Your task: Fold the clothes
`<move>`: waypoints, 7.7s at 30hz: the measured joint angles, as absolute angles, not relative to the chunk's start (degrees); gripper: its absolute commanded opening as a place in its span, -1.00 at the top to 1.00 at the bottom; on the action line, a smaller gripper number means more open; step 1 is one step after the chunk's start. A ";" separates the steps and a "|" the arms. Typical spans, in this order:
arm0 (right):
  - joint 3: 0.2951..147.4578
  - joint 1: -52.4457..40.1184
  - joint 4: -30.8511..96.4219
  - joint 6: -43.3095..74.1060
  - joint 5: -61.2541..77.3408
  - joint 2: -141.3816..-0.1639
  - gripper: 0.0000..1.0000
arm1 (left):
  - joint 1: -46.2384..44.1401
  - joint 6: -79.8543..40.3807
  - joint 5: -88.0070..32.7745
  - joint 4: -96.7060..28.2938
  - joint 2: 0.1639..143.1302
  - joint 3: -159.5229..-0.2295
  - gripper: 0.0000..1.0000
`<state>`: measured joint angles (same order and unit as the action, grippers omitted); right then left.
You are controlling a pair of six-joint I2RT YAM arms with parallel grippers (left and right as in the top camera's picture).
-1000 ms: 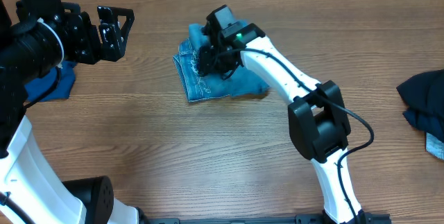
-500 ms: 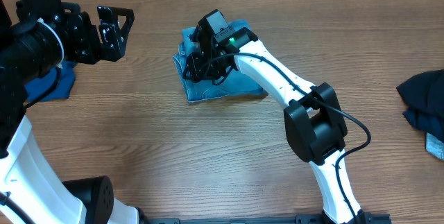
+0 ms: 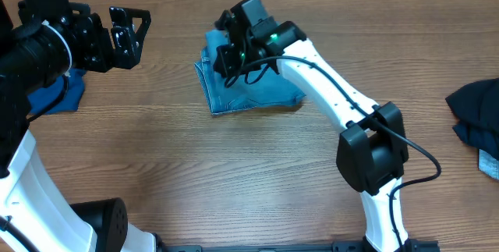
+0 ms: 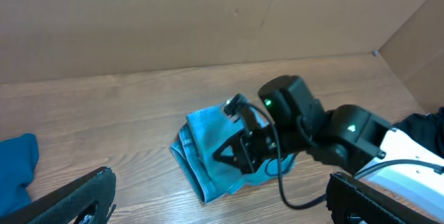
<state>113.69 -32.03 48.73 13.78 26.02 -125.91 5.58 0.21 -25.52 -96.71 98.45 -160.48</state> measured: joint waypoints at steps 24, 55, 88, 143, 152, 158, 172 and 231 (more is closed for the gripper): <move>98.67 -27.51 49.01 14.87 16.14 -125.84 0.81 | 5.58 0.19 -25.54 -96.71 98.45 -160.48 -1.00; 110.69 -30.55 22.35 15.90 19.35 -139.59 0.92 | 5.58 0.21 -25.52 -96.71 98.45 -160.48 -1.00; 104.25 -28.40 48.36 16.51 21.30 -127.81 0.61 | 5.58 0.21 -25.54 -96.71 98.45 -160.48 -1.00; 114.41 9.34 70.39 10.48 17.56 -82.35 -1.00 | 6.02 -11.73 -19.33 -96.47 107.59 -156.68 -1.00; 114.41 9.34 70.59 10.48 17.56 -82.39 -1.00 | 5.98 -12.93 -25.54 -96.29 126.56 -144.84 -0.89; 114.41 9.34 70.59 10.50 17.56 -82.39 -1.00 | 5.96 -11.00 -30.17 -94.67 133.45 -138.91 -0.96; 114.41 9.34 70.59 10.48 17.56 -82.39 -1.00 | 2.72 -3.97 -39.66 -73.91 134.28 -110.34 -1.00; 114.41 9.34 70.61 10.48 17.56 -82.39 -1.00 | -5.54 -28.45 -39.53 -43.18 131.92 -95.70 0.92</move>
